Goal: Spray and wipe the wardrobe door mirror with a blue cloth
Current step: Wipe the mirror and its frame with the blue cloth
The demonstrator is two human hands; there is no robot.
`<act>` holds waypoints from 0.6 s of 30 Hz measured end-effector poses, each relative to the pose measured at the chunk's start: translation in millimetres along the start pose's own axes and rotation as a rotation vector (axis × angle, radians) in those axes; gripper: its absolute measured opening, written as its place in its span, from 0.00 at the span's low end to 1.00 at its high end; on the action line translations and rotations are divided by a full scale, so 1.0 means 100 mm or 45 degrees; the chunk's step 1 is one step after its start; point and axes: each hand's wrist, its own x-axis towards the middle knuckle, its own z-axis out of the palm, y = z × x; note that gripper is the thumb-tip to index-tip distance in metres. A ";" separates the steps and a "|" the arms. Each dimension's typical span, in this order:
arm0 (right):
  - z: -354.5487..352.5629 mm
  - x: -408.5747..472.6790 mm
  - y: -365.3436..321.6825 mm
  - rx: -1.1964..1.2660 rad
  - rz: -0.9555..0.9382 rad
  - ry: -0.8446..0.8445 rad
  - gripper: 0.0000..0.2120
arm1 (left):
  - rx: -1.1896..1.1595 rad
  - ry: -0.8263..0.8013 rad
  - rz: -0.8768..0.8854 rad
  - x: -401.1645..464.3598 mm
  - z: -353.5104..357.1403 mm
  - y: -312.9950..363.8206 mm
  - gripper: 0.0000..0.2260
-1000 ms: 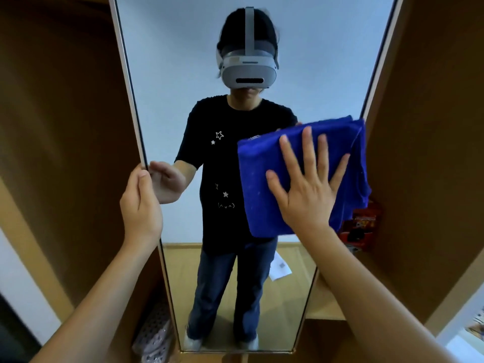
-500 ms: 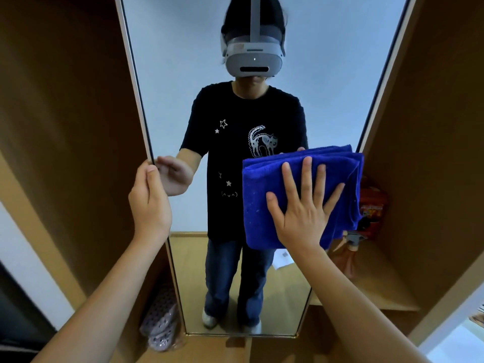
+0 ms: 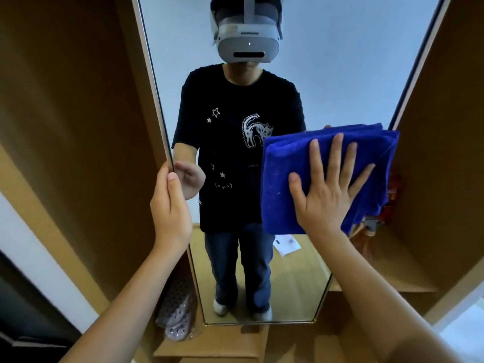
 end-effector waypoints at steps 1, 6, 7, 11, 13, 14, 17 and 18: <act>0.04 -0.11 -0.05 0.003 -0.025 -0.025 0.29 | -0.009 -0.004 0.002 -0.03 -0.01 -0.03 0.16; 0.13 -0.28 -0.40 0.006 -0.102 -0.089 0.28 | -0.082 -0.019 -0.093 -0.16 -0.03 -0.18 0.15; 0.13 -0.27 -0.48 -0.007 -0.116 -0.085 0.29 | -0.078 -0.009 -0.101 -0.19 -0.01 -0.18 0.16; 0.13 -0.15 -0.92 -0.002 -0.198 -0.081 0.29 | -0.099 0.032 -0.114 -0.22 0.02 -0.17 0.16; 0.13 -0.07 -1.16 0.018 -0.247 -0.075 0.29 | -0.126 0.026 -0.130 -0.22 0.01 -0.17 0.16; 0.14 -0.05 -1.25 0.017 -0.264 -0.073 0.29 | -0.144 0.019 -0.136 -0.22 0.00 -0.16 0.16; 0.20 -0.16 -1.38 -0.025 -0.300 -0.101 0.28 | -0.209 0.025 -0.155 -0.21 -0.02 -0.17 0.15; 0.23 -0.24 -1.39 -0.051 -0.318 -0.119 0.28 | -0.224 0.029 -0.157 -0.21 -0.02 -0.17 0.15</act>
